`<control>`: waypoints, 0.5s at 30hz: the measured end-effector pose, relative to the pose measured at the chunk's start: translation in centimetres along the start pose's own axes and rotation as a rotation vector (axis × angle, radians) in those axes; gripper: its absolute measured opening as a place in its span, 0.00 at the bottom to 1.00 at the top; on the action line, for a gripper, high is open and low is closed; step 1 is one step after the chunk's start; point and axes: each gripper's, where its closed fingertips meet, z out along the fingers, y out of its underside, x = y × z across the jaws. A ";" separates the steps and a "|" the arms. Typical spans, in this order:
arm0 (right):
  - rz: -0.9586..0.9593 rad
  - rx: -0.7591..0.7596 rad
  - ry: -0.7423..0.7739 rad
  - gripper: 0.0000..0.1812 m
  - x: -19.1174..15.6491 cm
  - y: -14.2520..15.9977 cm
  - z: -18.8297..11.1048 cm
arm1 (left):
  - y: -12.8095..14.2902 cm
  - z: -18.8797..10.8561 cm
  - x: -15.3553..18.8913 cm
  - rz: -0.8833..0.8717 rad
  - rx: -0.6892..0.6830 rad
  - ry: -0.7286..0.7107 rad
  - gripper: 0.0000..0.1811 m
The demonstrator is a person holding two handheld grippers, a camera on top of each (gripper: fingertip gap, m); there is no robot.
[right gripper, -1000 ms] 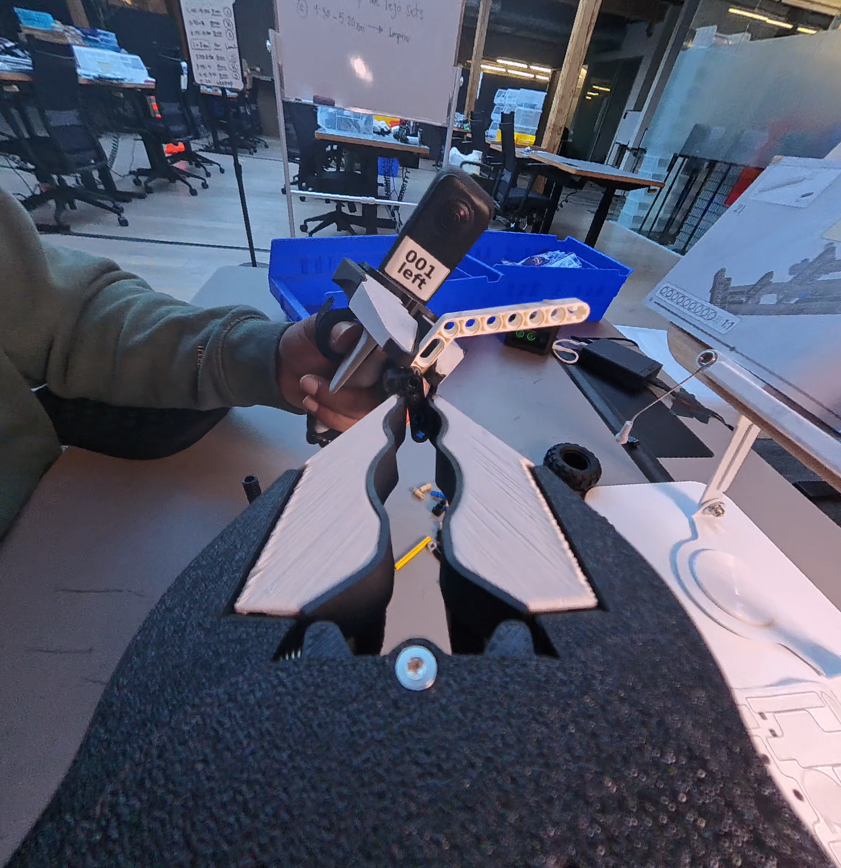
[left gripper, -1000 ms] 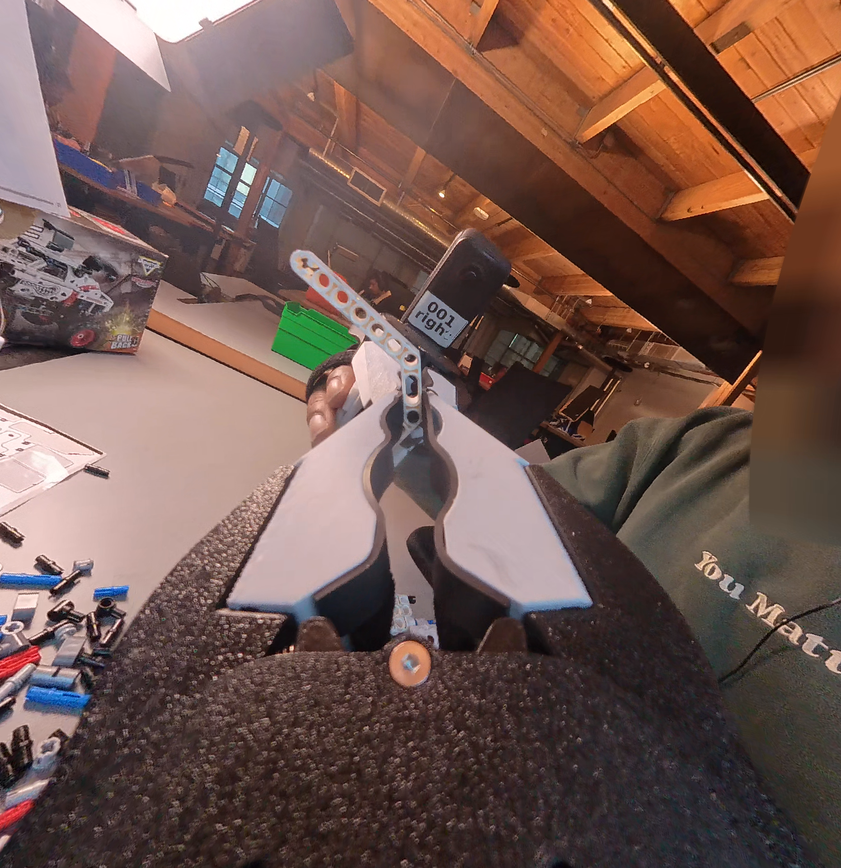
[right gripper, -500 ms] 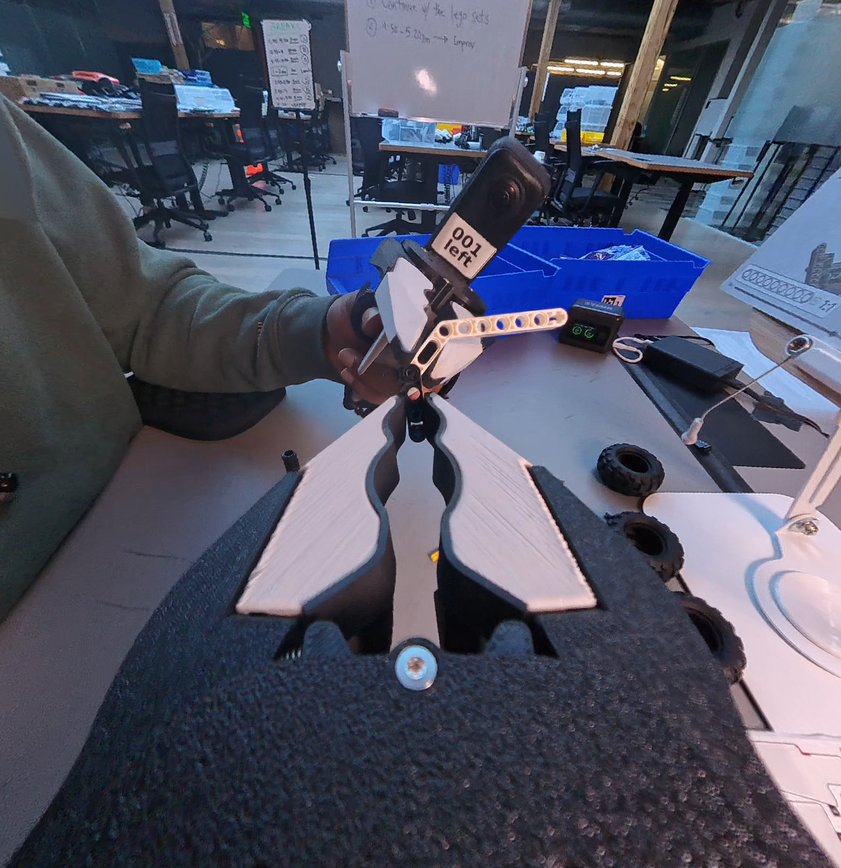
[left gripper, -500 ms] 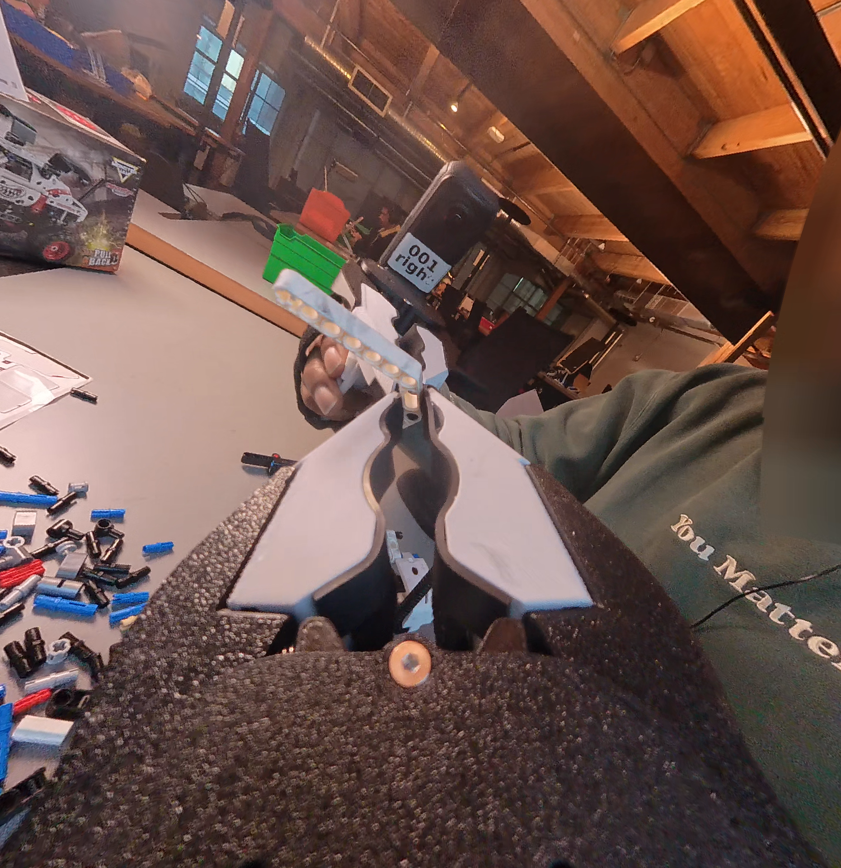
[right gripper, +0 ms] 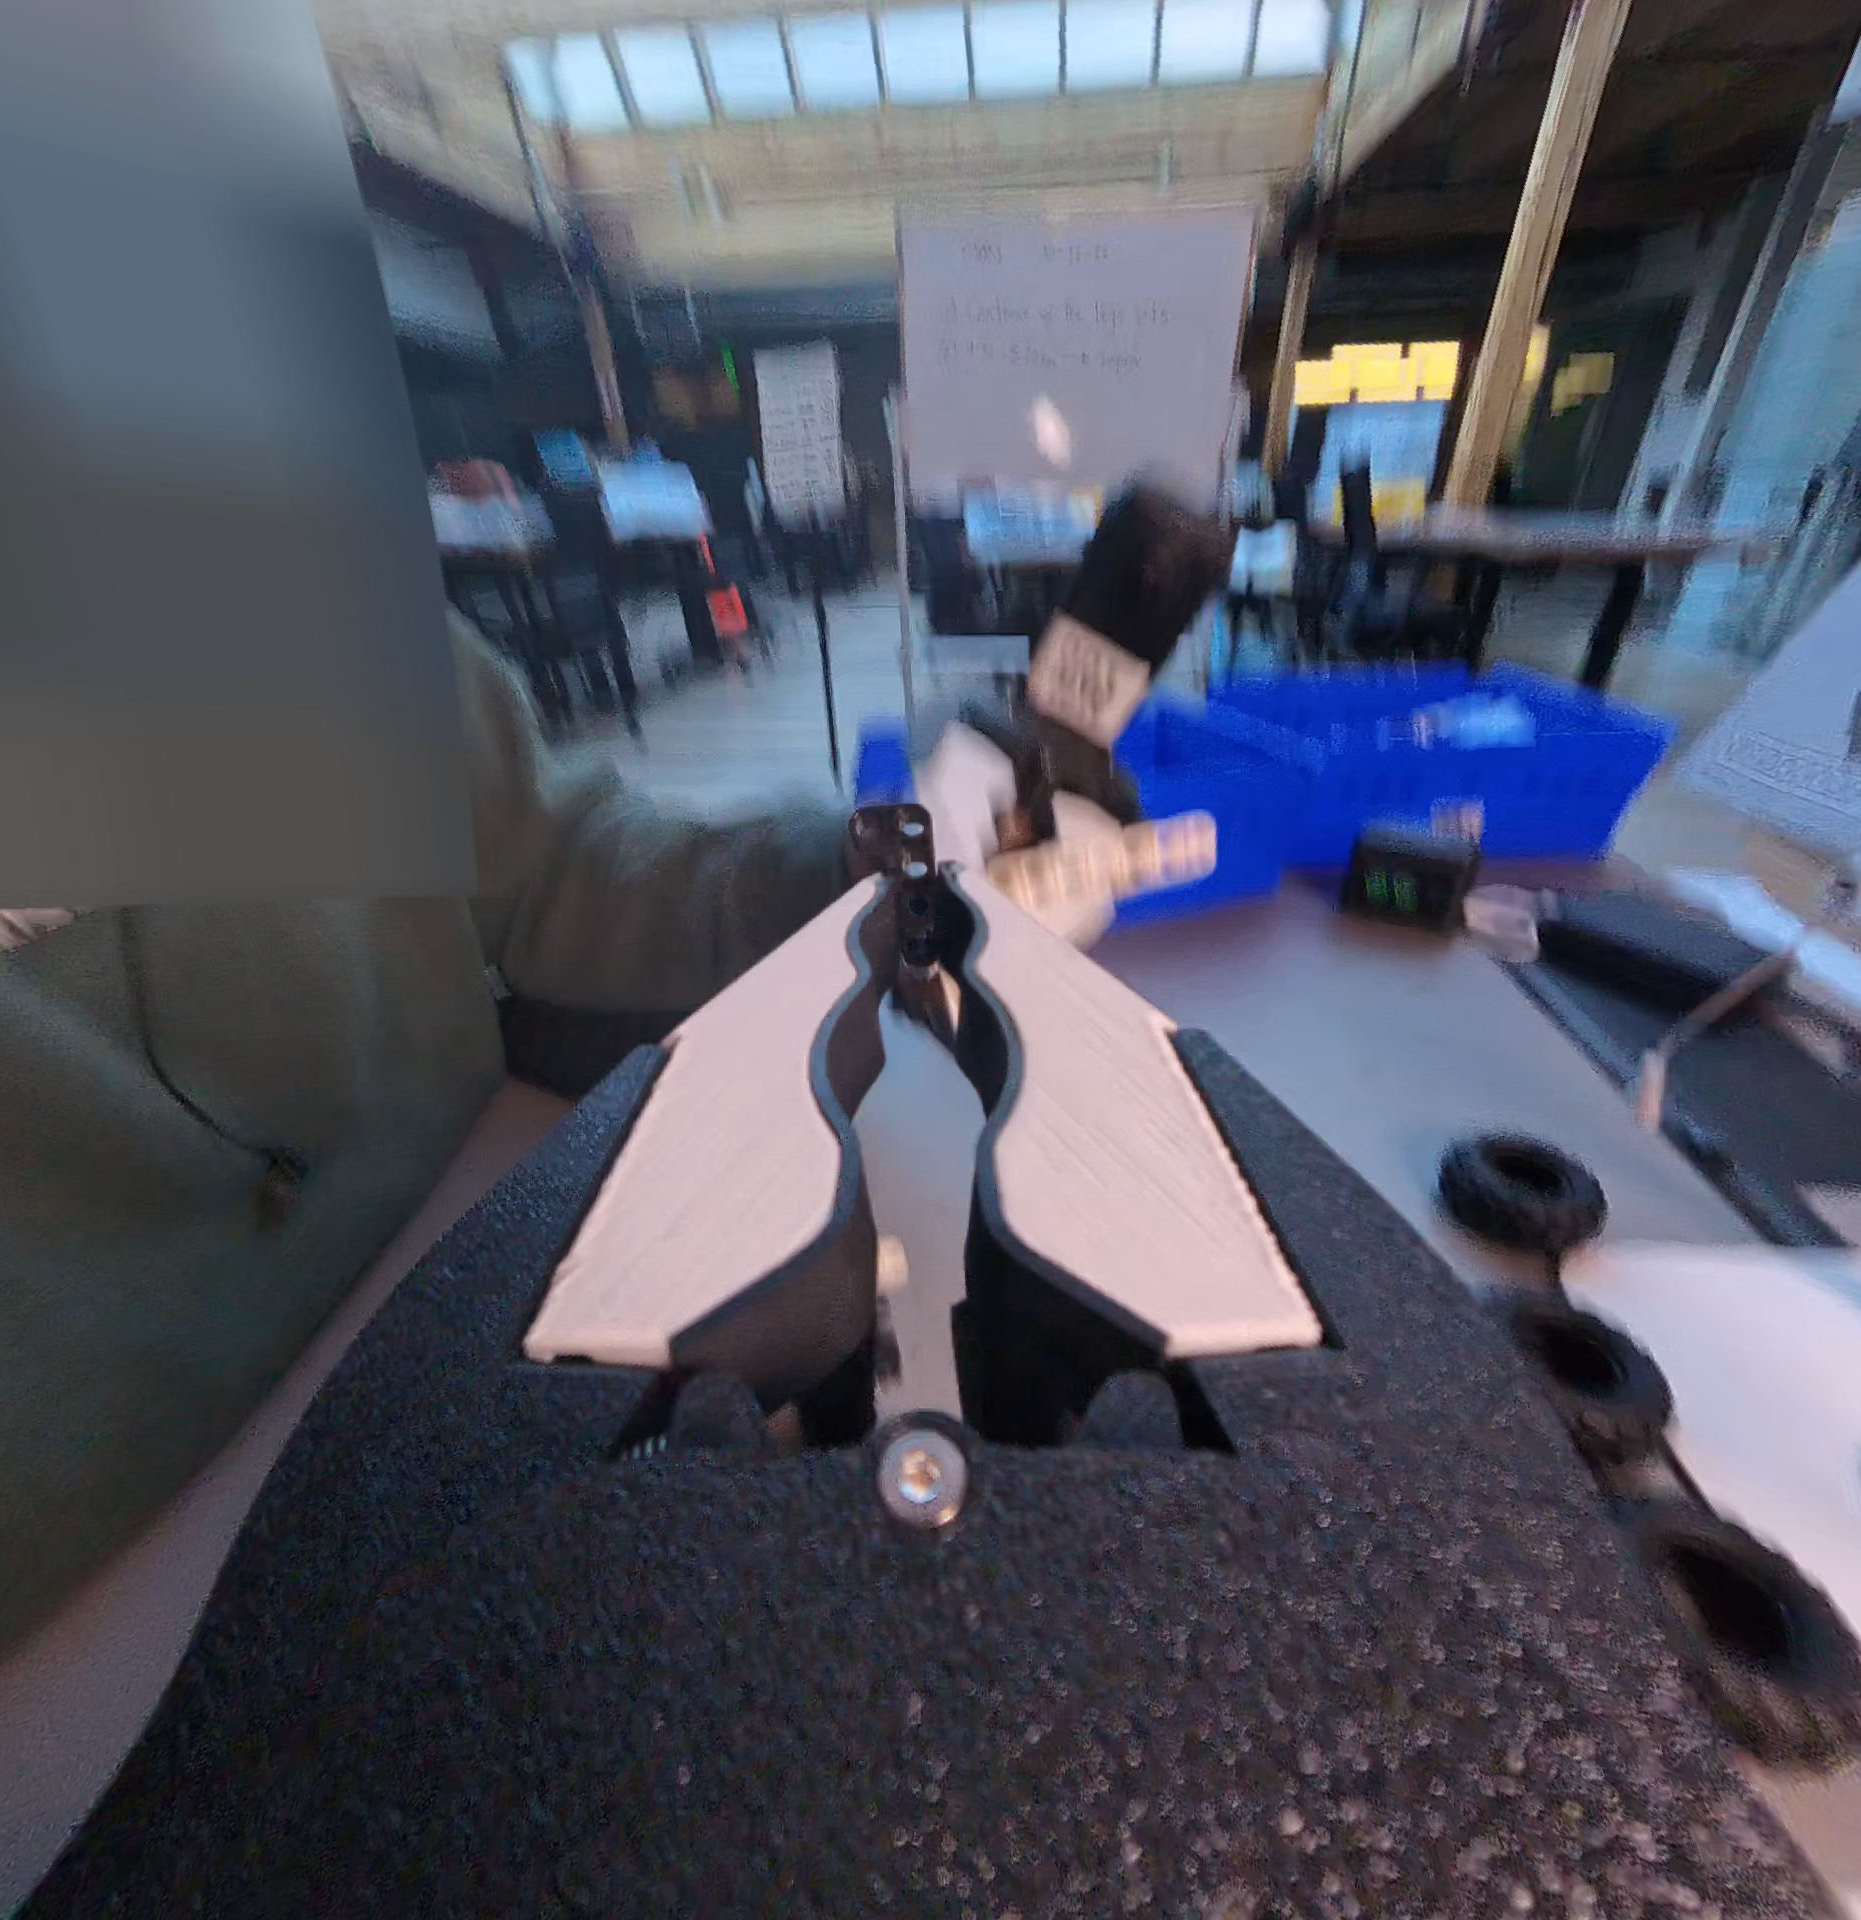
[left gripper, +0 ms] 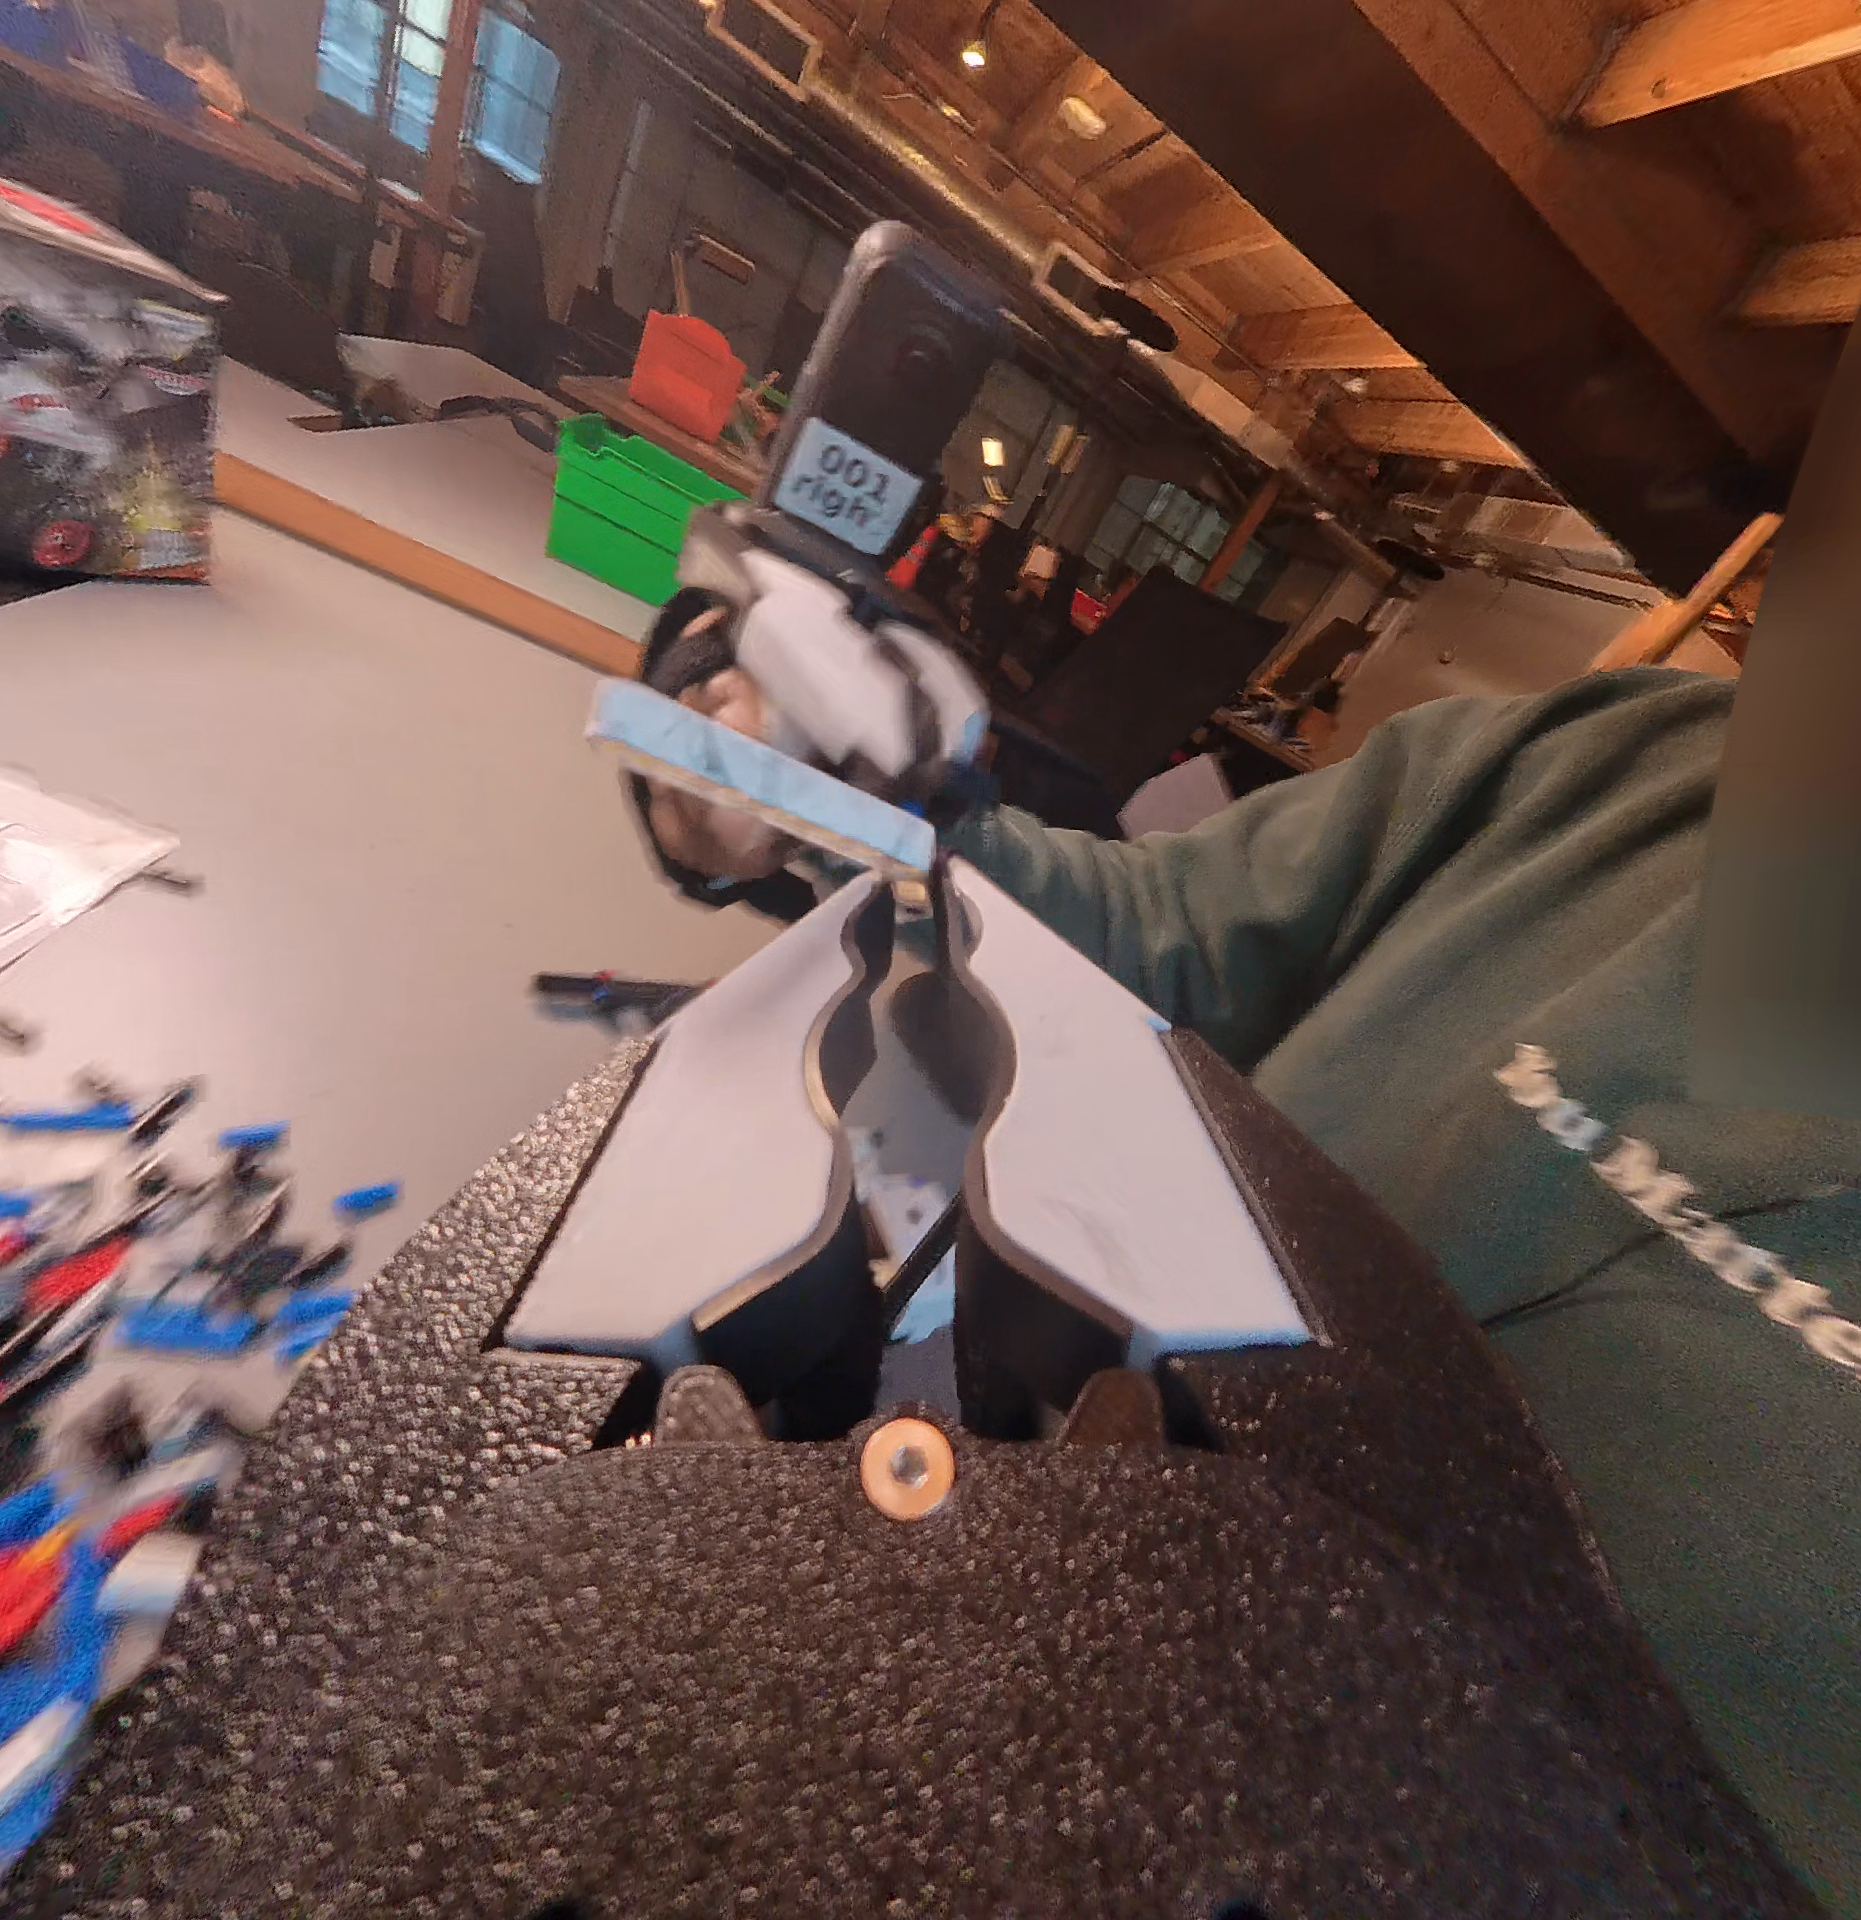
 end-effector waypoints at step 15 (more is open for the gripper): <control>0.045 0.049 0.138 0.03 2.6 -0.8 -2.6 | 2.5 -1.0 -0.9 0.016 -0.052 0.007 0.05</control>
